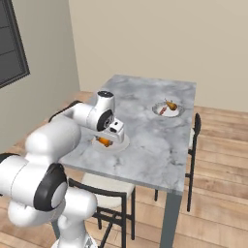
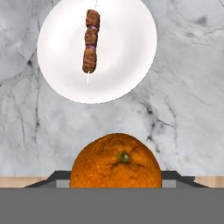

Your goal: Pick up the pear and tangerine from the fridge and place one fruit on each plate on the dining counter.

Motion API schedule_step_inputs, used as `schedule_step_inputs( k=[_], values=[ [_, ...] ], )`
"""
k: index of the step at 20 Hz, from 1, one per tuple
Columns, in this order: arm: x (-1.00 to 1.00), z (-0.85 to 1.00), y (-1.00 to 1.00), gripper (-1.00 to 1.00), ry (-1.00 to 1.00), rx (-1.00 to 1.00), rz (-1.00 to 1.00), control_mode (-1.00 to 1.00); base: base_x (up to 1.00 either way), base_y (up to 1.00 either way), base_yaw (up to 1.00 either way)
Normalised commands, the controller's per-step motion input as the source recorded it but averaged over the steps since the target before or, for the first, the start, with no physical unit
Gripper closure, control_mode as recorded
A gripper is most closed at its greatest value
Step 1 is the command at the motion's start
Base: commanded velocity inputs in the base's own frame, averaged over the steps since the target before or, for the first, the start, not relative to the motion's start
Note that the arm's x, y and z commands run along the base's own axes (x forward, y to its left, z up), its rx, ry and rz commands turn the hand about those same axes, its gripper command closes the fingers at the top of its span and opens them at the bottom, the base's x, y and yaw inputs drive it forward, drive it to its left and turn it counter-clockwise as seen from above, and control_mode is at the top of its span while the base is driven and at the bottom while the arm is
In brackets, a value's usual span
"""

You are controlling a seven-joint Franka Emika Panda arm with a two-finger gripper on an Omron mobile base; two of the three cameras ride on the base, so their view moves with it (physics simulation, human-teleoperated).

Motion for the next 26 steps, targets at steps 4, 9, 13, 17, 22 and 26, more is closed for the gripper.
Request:
schedule_step_inputs(
  k=[4, 9, 13, 17, 22, 26],
  values=[
    [0.3, -0.25, -0.02, 1.0, 0.0, 0.0, 0.0, -1.0, 0.0, 0.0, 0.0],
    [0.24, -0.24, 0.0, 1.0, 0.0, 0.0, -0.01, -1.0, 0.0, 0.0, 0.0],
    [0.24, -0.21, 0.0, 1.0, 0.0, 0.0, 0.0, -1.0, 0.0, 0.0, 0.0],
    [0.24, -0.2, 0.0, 1.0, 0.0, 0.0, 0.0, -1.0, 0.0, 0.0, 0.0],
    [0.23, -0.2, 0.0, 1.0, 0.0, 0.0, 0.0, -1.0, 0.0, 0.0, 0.0],
    [0.2, -0.2, 0.0, 1.0, 0.0, 0.0, 0.0, -1.0, 0.0, 0.0, 0.0]
  ],
)
